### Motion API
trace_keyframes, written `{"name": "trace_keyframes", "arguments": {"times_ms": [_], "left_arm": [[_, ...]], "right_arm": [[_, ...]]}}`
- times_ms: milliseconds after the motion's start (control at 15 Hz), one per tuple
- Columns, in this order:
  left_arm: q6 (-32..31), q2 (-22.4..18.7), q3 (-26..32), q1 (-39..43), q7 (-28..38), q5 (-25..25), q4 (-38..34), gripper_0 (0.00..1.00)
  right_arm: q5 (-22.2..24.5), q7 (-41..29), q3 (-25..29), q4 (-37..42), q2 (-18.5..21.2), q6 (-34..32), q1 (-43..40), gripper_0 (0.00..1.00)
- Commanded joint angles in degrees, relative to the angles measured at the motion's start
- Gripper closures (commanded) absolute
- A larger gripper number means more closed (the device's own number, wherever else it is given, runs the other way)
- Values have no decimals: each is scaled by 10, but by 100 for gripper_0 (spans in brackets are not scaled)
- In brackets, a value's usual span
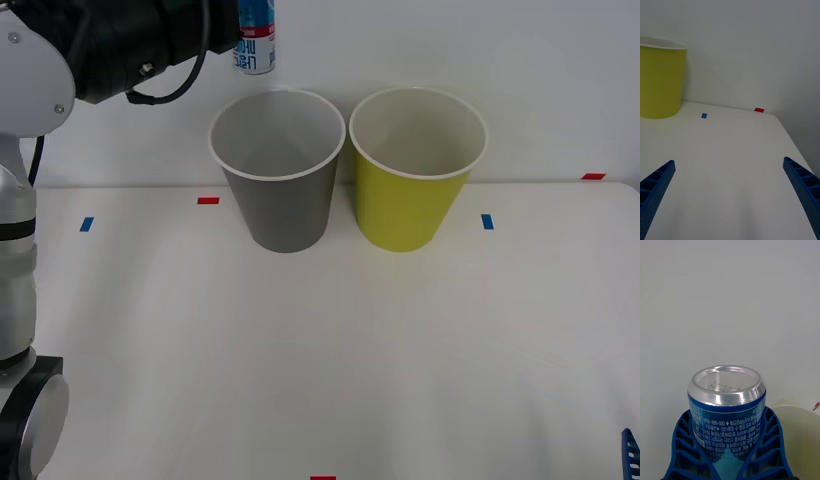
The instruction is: Put cans in the gray bin and PET bottles in the light green bin.
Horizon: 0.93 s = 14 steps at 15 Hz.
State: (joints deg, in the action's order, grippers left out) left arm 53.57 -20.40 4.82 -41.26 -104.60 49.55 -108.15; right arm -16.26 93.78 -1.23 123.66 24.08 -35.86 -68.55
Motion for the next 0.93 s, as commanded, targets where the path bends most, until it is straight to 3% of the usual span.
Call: {"name": "trace_keyframes", "arguments": {"times_ms": [67, 400, 933], "left_arm": [[-42, 8, -40, -11, 12, -18, 22, 100], [-55, 15, -69, -8, 25, -75, 22, 100], [-73, 23, -70, -10, 27, -89, 44, 100]], "right_arm": [[0, 0, 0, 0, 0, 0, 0, 0], [0, 0, 0, 0, 0, 0, 0, 0], [0, 0, 0, 0, 0, 0, 0, 0]]}}
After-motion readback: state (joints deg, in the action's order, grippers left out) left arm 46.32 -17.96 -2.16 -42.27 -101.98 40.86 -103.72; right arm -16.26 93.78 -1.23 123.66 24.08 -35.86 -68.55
